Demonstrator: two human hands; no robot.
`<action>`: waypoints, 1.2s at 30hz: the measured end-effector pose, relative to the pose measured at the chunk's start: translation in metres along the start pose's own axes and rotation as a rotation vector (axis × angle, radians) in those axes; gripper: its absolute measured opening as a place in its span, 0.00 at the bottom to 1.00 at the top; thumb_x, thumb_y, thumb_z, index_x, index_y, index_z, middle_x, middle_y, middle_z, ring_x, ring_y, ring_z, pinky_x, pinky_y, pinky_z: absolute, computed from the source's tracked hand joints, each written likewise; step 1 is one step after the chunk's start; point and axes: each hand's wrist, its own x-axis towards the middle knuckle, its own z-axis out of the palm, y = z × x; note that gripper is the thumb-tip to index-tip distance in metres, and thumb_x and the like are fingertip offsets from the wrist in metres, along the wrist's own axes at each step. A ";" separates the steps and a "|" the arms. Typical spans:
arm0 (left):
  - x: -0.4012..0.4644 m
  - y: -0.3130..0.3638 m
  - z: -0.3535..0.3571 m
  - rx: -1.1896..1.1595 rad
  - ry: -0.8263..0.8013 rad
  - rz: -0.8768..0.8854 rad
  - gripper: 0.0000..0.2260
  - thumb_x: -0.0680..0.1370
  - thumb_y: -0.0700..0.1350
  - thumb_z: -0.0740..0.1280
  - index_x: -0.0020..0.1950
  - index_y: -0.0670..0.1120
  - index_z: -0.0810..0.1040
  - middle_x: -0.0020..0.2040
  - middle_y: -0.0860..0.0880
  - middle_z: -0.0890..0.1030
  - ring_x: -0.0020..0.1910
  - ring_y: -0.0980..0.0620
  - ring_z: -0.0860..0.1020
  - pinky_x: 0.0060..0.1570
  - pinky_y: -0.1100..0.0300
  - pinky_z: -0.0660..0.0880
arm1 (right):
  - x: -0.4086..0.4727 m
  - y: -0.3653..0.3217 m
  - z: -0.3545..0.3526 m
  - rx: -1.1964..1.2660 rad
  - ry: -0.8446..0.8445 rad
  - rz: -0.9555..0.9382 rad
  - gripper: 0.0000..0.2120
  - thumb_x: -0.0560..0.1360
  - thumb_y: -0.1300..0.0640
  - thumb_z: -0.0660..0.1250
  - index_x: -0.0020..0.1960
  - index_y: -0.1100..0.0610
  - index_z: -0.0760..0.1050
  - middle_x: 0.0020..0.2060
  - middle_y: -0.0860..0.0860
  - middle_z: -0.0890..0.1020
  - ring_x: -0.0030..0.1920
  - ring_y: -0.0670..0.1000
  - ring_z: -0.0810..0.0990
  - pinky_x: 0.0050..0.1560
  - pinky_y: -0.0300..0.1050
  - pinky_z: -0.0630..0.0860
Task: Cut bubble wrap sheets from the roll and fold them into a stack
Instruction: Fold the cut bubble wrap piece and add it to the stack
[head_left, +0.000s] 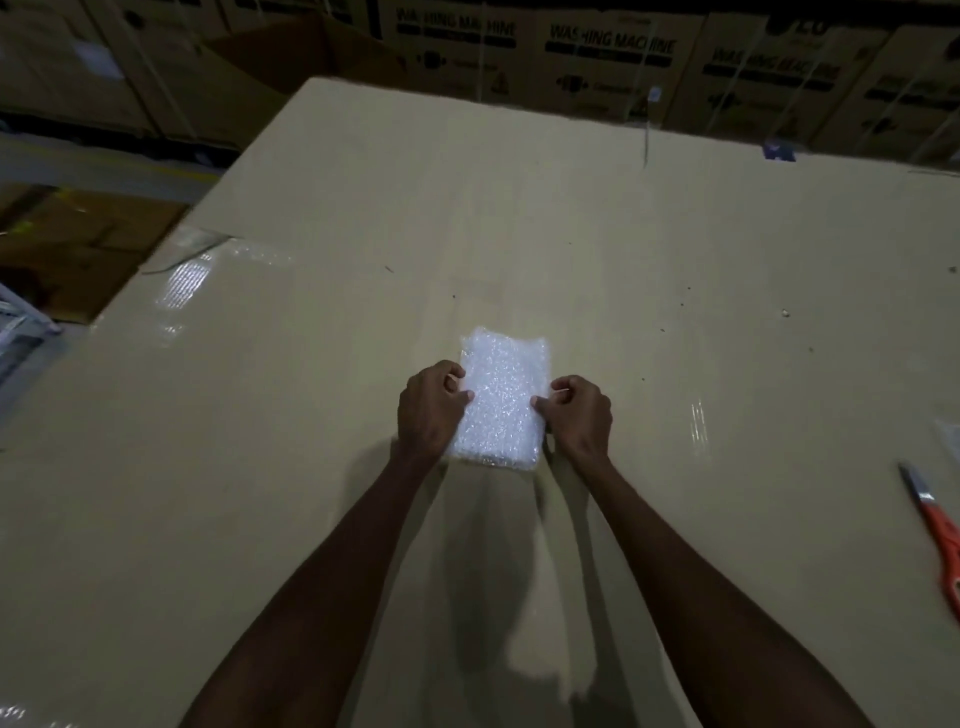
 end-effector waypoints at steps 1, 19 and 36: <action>0.000 -0.006 0.003 0.055 0.022 0.091 0.15 0.74 0.44 0.75 0.59 0.47 0.80 0.52 0.49 0.81 0.48 0.52 0.78 0.47 0.58 0.73 | -0.001 0.000 0.002 -0.055 0.007 -0.051 0.15 0.71 0.57 0.78 0.55 0.61 0.81 0.46 0.54 0.84 0.47 0.54 0.82 0.51 0.46 0.75; 0.022 -0.035 -0.003 0.661 -0.411 0.475 0.28 0.82 0.54 0.42 0.81 0.49 0.59 0.80 0.50 0.60 0.79 0.39 0.56 0.71 0.32 0.56 | -0.015 0.021 0.031 -0.582 -0.343 -0.404 0.37 0.84 0.38 0.48 0.83 0.57 0.39 0.82 0.55 0.38 0.82 0.53 0.37 0.80 0.57 0.39; -0.132 0.090 0.092 0.318 -0.357 0.581 0.26 0.83 0.51 0.46 0.80 0.44 0.59 0.80 0.46 0.60 0.80 0.45 0.54 0.77 0.46 0.51 | -0.087 0.110 -0.153 -0.519 -0.218 -0.412 0.38 0.81 0.34 0.44 0.82 0.58 0.55 0.82 0.57 0.54 0.82 0.57 0.52 0.79 0.61 0.54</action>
